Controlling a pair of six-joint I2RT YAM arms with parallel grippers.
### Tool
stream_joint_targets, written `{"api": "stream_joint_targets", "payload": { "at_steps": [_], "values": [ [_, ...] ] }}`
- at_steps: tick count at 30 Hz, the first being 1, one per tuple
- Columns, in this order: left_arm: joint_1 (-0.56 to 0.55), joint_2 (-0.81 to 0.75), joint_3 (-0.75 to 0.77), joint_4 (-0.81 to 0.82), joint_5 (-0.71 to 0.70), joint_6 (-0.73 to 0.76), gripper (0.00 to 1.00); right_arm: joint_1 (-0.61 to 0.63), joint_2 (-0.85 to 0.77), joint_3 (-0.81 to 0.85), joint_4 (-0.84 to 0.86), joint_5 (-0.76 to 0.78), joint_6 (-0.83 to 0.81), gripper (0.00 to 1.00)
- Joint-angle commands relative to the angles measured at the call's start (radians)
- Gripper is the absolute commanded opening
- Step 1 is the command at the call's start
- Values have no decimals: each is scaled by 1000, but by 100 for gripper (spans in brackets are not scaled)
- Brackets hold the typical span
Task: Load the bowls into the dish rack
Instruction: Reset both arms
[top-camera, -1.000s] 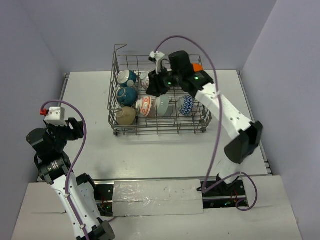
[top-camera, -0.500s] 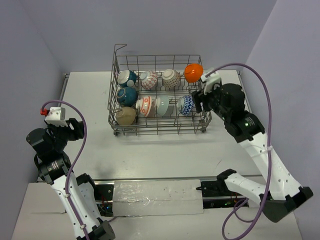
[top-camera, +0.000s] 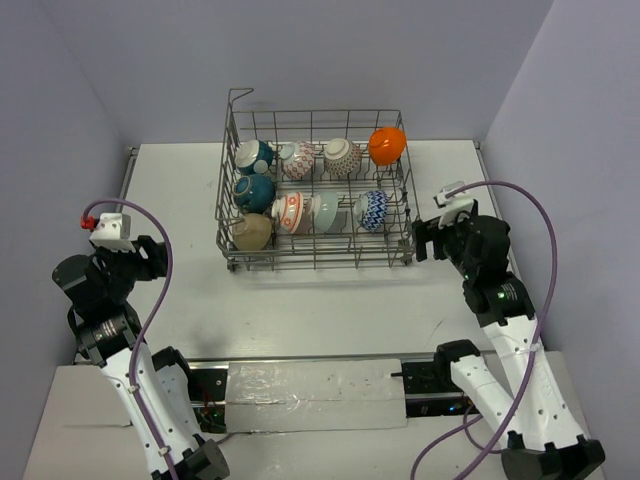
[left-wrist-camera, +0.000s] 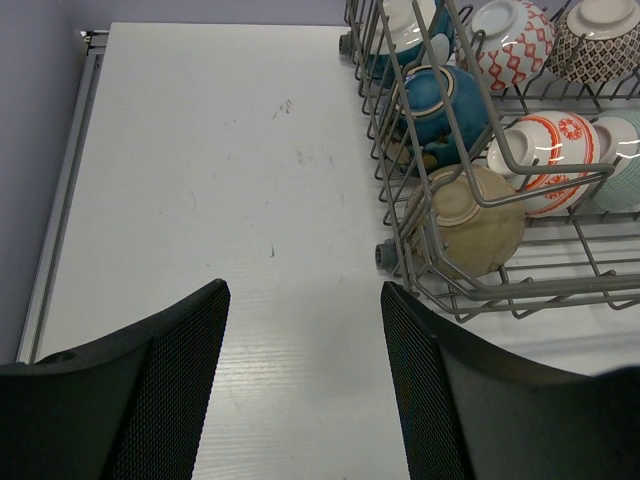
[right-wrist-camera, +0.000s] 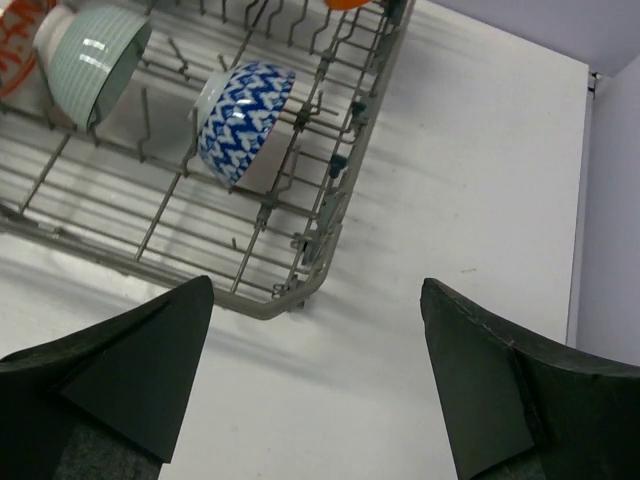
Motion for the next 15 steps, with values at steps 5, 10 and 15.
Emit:
{"api": "stream_joint_targets", "payload": {
  "at_steps": [5,10,15],
  "values": [
    [6,-4,-1,33,16,-18,68,-128,-48,-28,101,-185,68,93],
    [14,-9,-7,39,13,-18,68,-128,-60,-39,102,-132,105,93],
    [17,-15,-9,42,11,-23,69,-123,-63,-40,113,-96,135,93]
  ]
}}
